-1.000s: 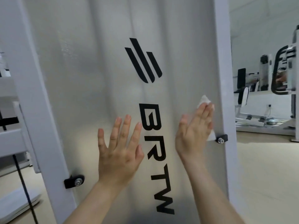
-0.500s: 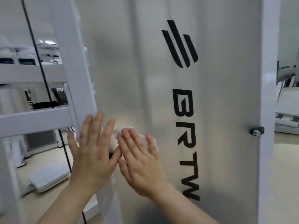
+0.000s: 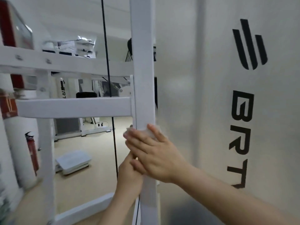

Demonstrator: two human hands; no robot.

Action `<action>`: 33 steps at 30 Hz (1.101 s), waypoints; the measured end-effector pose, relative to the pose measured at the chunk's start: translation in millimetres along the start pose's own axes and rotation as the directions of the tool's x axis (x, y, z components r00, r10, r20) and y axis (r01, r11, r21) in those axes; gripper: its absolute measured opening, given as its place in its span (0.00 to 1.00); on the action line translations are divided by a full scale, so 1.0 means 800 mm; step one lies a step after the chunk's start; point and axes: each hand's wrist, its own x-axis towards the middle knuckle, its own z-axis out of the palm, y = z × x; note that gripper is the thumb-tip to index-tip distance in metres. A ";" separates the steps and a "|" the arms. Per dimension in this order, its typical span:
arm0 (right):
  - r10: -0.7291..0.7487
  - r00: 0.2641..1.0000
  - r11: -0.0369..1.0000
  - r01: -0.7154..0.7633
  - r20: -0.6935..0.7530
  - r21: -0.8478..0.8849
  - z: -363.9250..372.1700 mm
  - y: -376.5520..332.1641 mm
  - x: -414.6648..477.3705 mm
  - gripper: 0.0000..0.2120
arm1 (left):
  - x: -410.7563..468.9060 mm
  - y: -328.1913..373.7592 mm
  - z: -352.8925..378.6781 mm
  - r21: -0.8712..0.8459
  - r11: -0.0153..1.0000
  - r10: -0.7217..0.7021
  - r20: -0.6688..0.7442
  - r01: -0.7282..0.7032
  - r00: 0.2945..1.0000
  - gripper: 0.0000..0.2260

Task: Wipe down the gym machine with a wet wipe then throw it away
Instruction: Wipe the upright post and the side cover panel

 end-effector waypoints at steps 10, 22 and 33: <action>-0.197 0.980 0.967 0.196 0.011 -0.161 0.002 0.008 0.001 0.15 | 0.005 0.002 -0.016 -0.180 0.983 -0.028 0.022 0.031 0.999 0.44; -0.210 0.970 0.936 0.235 -0.120 0.261 0.002 -0.007 -0.014 0.15 | -0.015 -0.010 -0.023 0.000 0.989 0.151 -0.056 -0.151 0.987 0.18; -0.300 0.944 0.952 0.306 -0.137 0.021 0.014 0.027 -0.029 0.19 | 0.019 -0.021 -0.030 -0.088 0.995 -0.039 0.074 0.046 0.997 0.20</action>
